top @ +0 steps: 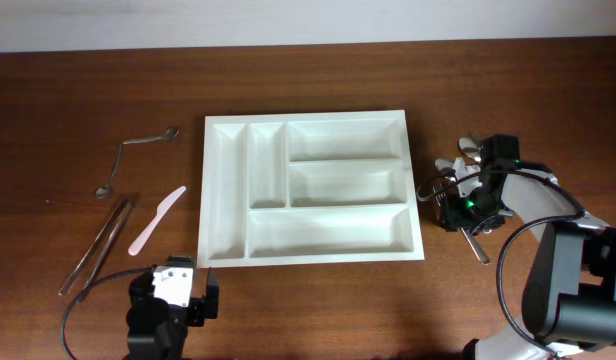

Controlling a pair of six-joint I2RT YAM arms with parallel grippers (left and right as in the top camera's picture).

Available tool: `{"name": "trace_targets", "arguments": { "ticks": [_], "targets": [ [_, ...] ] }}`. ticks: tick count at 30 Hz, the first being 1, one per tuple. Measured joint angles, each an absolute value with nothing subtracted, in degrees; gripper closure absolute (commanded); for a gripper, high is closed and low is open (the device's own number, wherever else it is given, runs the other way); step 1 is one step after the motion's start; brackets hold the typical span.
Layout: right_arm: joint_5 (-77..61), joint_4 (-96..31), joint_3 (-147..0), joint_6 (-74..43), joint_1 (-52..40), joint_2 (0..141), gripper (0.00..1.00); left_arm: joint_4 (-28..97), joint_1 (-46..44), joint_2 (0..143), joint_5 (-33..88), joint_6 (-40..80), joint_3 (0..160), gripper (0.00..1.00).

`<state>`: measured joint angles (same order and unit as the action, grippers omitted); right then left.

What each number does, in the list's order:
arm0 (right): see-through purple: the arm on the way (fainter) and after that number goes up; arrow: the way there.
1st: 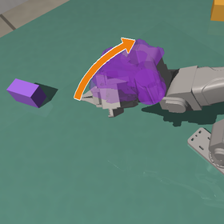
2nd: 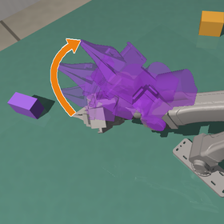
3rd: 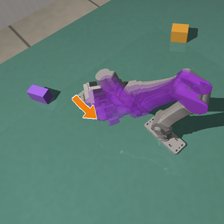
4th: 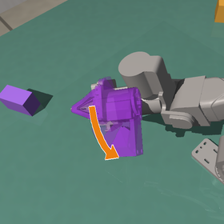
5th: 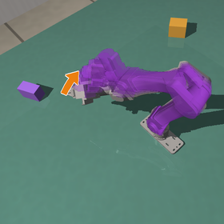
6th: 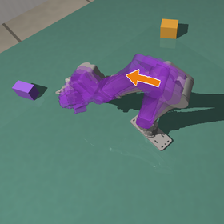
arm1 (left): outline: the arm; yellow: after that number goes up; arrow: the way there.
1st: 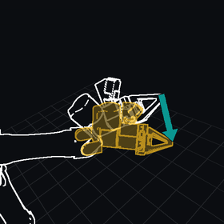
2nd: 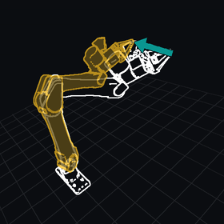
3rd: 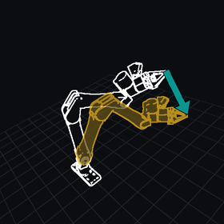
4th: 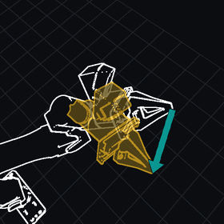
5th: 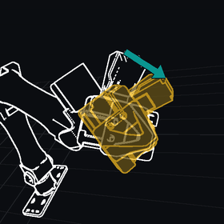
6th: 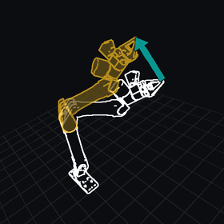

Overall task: Pack container
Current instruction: 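Lower the right gripper and close it on the fork's handle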

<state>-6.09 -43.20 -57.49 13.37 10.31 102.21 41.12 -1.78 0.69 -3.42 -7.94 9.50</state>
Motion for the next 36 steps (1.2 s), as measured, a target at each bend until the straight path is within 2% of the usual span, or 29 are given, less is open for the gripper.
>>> {"name": "trace_targets", "arguments": {
  "ticks": [7,10,21,26,34,36],
  "targets": [
    [-1.83,-43.24,-57.47,11.07,10.31,102.41,0.42,41.12,-1.78,0.69,-3.42,-7.94,9.50,0.01],
    [-1.21,-43.24,-57.49,10.61,10.31,102.50,0.49,41.15,-1.78,0.69,-3.42,-7.94,9.50,0.01],
    [-1.30,-43.48,-57.47,9.17,10.31,102.50,0.59,41.15,-1.78,0.69,-3.42,-7.94,9.50,0.01],
    [-1.69,-43.27,-57.45,9.19,10.31,102.50,0.74,41.12,-1.78,0.69,-3.42,-7.94,9.50,0.01],
    [-2.79,-43.09,-57.43,9.08,10.35,102.50,0.86,41.12,-1.78,0.69,-3.42,-7.94,9.50,0.01],
    [-3.07,-43.11,-57.43,9.17,10.35,102.50,0.94,41.12,-1.78,0.69,-3.42,-7.94,9.50,0.01]
  ]
}}
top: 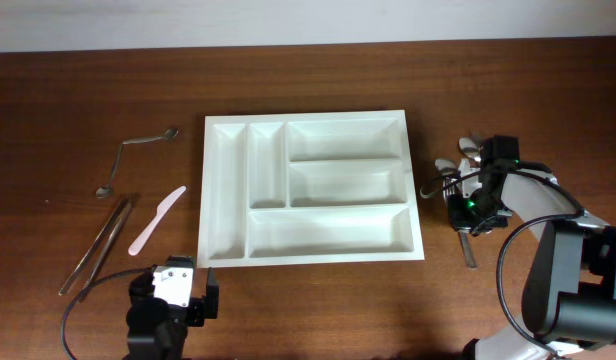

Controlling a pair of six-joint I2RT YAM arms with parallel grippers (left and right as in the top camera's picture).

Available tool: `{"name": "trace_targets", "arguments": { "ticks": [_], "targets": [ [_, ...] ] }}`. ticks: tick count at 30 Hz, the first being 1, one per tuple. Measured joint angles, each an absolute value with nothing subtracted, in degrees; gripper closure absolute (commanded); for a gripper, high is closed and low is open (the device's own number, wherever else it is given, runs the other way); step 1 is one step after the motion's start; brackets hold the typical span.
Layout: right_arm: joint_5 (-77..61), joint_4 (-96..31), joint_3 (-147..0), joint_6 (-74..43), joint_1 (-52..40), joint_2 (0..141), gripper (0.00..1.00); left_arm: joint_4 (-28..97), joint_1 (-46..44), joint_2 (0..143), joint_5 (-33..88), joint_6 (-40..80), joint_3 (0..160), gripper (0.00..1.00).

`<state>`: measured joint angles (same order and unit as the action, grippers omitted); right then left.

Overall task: Pack container
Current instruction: 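Lower the right gripper and close it on the fork's handle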

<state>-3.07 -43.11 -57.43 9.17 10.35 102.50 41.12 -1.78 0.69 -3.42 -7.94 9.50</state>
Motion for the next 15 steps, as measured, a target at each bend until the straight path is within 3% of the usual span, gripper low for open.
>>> {"name": "trace_targets", "arguments": {
  "ticks": [15],
  "targets": [
    [-3.97,-43.16,-57.43,8.99,10.37,102.50,0.96,41.12,-1.78,0.69,-3.42,-7.94,9.50,0.01]
  ]
}}
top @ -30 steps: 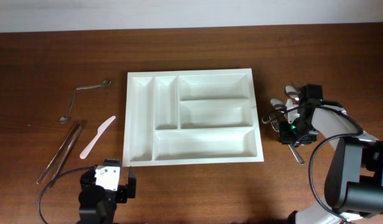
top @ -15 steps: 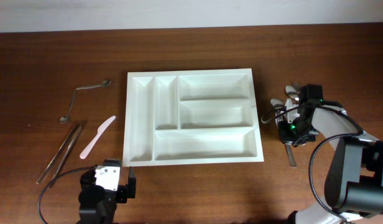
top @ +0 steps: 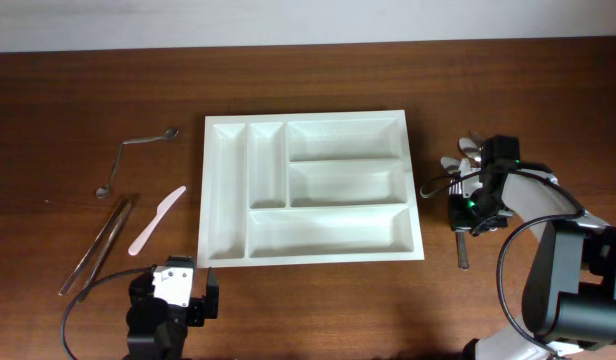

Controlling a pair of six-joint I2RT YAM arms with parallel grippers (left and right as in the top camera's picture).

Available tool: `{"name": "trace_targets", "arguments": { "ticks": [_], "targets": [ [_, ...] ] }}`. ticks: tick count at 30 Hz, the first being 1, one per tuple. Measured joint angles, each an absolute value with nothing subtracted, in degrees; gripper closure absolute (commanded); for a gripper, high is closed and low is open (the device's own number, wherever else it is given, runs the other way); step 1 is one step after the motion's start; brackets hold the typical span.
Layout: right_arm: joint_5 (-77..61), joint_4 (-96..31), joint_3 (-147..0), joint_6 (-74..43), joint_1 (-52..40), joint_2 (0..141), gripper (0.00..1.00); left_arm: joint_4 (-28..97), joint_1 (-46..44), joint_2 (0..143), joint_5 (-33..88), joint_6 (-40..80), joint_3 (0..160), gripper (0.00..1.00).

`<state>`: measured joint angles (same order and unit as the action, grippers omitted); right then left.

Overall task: Pack container
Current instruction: 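Lower the right gripper and close it on the fork's handle, then carry the fork with the right gripper over the tray's top compartment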

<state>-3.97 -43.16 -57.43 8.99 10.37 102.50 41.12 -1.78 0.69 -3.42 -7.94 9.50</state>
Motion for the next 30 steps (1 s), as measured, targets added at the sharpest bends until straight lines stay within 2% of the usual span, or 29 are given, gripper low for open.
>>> {"name": "trace_targets", "arguments": {
  "ticks": [13,30],
  "targets": [
    [-6.13,-49.93,-62.24,8.95,10.50,105.38,0.96,41.12,-1.78,0.69,-3.44,-7.94,9.50,0.01],
    [-6.76,-63.72,-82.00,10.39,9.67,106.15,0.96,41.10,-1.78,0.69,-3.42,-7.94,9.50,0.01]
  ]
}}
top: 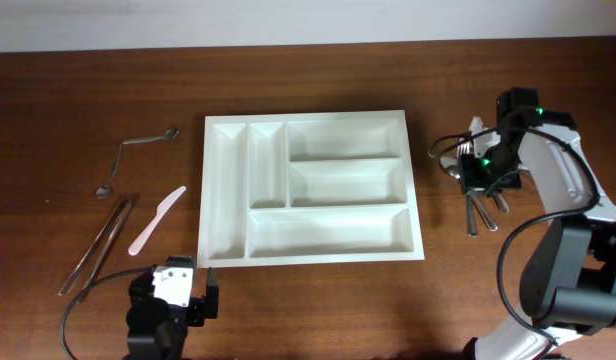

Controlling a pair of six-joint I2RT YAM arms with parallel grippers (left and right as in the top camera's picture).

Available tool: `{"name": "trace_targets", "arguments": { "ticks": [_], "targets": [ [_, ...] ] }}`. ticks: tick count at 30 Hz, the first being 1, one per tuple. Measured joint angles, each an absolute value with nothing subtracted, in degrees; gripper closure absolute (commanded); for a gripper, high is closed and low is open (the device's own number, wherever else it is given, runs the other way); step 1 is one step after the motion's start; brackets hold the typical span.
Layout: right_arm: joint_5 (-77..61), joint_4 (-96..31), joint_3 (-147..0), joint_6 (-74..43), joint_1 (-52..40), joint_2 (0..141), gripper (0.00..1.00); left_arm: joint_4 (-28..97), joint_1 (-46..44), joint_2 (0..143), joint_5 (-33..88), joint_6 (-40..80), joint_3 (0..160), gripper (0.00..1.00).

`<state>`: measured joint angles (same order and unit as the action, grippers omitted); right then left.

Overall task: Pack container
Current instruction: 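Carry the fork with the right gripper over the tray's top compartment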

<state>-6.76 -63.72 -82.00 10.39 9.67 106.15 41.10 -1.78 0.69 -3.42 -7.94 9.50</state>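
Observation:
The white divided tray (220, 200) lies in the middle of the table, its compartments bare. My right gripper (477, 168) hangs to the tray's right, over a heap of cutlery (450, 150). It appears shut on a metal utensil (472, 215) whose handle points toward the near edge; a second handle (498, 204) shows beside it. My left gripper (173, 288) sits low at the near edge, left of the tray, and its fingers cannot be made out.
Left of the tray lie a bent metal spoon (128, 160), a pair of metal tongs (98, 243) and a pink plastic knife (156, 220). A black cable (88, 290) curls beside the left arm.
My right gripper has moved toward the far side, from beside the tray's near-right corner to level with its middle. The utensil handle went with it. The left arm has not moved.
My right gripper stood low over the cutlery right of the tray, with a handle sticking out toward the near right. Over the following moments that handle swung to point straight at the near edge. Now gripper and handle sit farther back.

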Motion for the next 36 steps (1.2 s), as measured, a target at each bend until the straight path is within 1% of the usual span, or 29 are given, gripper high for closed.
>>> {"name": "trace_targets", "arguments": {
  "ticks": [6,15,26,36],
  "targets": [
    [-6.81,-65.60,-86.37,11.62,6.57,106.15,0.96,41.10,-1.78,0.69,-3.42,-7.94,9.50,0.01],
    [-7.68,-69.41,-93.56,18.85,-1.41,106.15,0.96,41.10,-1.78,0.69,-3.42,-7.94,9.50,0.01],
    [-7.86,-67.02,-94.76,36.03,-14.39,106.15,0.96,41.10,-1.78,0.69,-3.42,-7.94,9.50,0.01],
    [-7.84,-65.39,-94.76,53.52,-22.50,106.15,0.96,41.10,-1.78,0.69,-3.42,-7.94,9.50,0.01]
  ]
}}
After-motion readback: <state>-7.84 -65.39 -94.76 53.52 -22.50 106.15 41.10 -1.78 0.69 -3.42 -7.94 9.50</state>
